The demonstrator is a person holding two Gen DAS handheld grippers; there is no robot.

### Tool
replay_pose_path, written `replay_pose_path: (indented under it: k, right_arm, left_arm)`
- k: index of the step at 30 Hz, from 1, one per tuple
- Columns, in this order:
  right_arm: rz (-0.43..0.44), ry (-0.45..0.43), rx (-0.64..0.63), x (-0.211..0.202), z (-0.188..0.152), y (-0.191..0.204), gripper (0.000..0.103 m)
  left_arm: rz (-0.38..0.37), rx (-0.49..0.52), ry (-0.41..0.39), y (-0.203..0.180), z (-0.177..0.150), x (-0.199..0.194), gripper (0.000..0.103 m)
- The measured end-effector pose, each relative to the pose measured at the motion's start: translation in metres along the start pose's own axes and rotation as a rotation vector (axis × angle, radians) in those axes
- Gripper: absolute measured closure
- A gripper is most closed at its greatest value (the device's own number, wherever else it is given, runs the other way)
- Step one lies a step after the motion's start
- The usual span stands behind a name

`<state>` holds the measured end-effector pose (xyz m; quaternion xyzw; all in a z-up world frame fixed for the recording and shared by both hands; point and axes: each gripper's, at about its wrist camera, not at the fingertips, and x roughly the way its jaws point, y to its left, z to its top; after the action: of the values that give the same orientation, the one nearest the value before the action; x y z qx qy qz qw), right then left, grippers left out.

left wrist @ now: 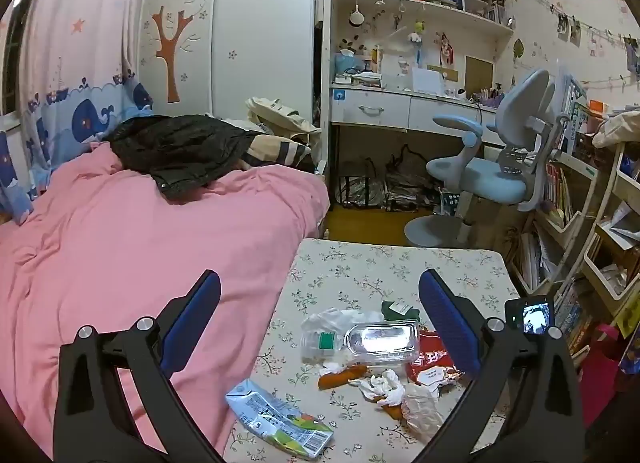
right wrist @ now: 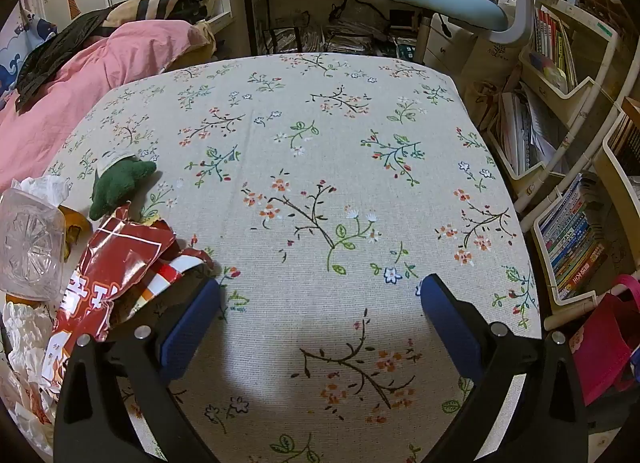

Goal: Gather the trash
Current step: 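Move both grippers toward the trash pile on the floral table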

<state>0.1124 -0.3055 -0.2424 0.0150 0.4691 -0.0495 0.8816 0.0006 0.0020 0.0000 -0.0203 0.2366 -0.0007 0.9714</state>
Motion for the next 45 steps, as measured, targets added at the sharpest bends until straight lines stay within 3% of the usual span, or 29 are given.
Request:
replay_pose_path:
  k: [10, 20, 25, 29, 31, 45]
  right_arm:
    - [0.001, 0.0, 0.001, 0.0, 0.0, 0.0, 0.007]
    - [0.0, 0.0, 0.0, 0.0, 0.0, 0.0, 0.007]
    - [0.0, 0.0, 0.0, 0.0, 0.0, 0.0, 0.007]
    - [0.001, 0.0, 0.0, 0.0, 0.0, 0.0, 0.007]
    - [0.001, 0.0, 0.0, 0.0, 0.0, 0.0, 0.007]
    - [-0.001, 0.024, 0.003, -0.003, 0.001, 0.0, 0.007]
  left_arm:
    - [0.003, 0.056, -0.004, -0.017, -0.007, 0.003, 0.007]
    - [-0.007, 0.03, 0.053, -0.017, -0.018, 0.018, 0.008]
    - [0.029, -0.07, 0.013, -0.001, -0.018, 0.019, 0.008]
    - [0.087, -0.045, -0.046, 0.0, -0.015, 0.015, 0.007]
    - [0.108, 0.018, -0.003, -0.008, -0.013, 0.022, 0.007]
    - [0.053, 0.029, 0.045, -0.023, -0.028, 0.037, 0.007]
